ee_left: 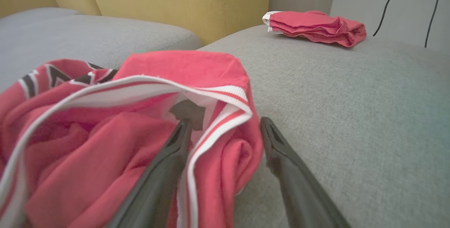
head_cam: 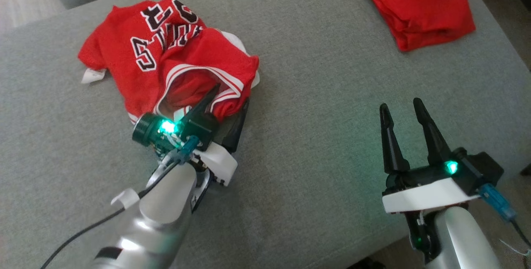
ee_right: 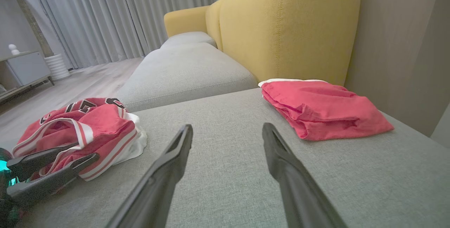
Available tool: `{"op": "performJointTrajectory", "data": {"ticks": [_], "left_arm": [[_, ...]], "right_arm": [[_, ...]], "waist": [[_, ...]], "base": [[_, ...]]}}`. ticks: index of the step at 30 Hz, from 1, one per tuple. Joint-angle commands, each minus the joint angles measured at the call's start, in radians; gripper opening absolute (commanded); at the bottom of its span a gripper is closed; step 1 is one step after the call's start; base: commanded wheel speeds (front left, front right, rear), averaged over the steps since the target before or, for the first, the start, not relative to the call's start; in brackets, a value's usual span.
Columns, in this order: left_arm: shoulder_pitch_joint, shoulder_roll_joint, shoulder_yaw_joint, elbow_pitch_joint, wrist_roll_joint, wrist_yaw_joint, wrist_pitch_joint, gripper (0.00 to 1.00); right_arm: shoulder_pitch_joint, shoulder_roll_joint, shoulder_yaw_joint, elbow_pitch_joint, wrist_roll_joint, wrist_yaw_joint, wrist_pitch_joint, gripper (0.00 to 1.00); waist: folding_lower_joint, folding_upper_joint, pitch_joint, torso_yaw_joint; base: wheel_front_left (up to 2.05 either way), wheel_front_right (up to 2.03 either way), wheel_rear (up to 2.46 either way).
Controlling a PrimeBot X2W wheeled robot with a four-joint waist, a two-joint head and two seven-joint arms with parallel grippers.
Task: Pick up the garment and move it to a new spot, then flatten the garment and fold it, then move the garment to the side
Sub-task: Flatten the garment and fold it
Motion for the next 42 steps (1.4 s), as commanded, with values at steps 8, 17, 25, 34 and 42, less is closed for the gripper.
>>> {"op": "performJointTrajectory", "data": {"ticks": [8, 17, 25, 34, 42], "left_arm": [[-0.093, 0.005, -0.019, 0.018, -0.04, 0.019, -0.012, 1.0], [-0.128, 0.005, -0.051, 0.026, -0.06, 0.023, -0.014, 0.0], [-0.179, 0.005, -0.082, -0.002, -0.096, -0.017, -0.014, 0.0], [-0.517, 0.037, -0.113, -0.066, -0.064, -0.076, 0.009, 0.0], [-0.748, 0.147, -0.037, -0.137, -0.116, -0.09, 0.024, 0.0]], "right_arm": [[-0.026, -0.004, 0.025, -0.033, 0.015, -0.001, -0.002, 1.0], [-0.025, -0.004, 0.025, -0.028, 0.019, -0.001, -0.002, 1.0], [-0.017, -0.004, 0.026, -0.029, 0.027, -0.001, -0.002, 1.0], [0.01, -0.004, 0.045, -0.023, 0.038, -0.001, -0.002, 1.0], [0.031, -0.004, 0.026, -0.035, 0.028, -0.001, -0.002, 1.0]], "waist": [[-0.0002, 0.0, 0.006, -0.011], [-0.0002, 0.0, -0.015, -0.009], [-0.0002, 0.0, -0.048, 0.0], [-0.0002, 0.0, -0.132, 0.026], [-0.0002, 0.0, -0.174, 0.098]], "base": [[0.0, 0.0, 0.0], [0.0, 0.0, 0.0], [0.0, 0.0, 0.0], [0.0, 0.0, 0.0], [0.0, 0.0, 0.0]]}}
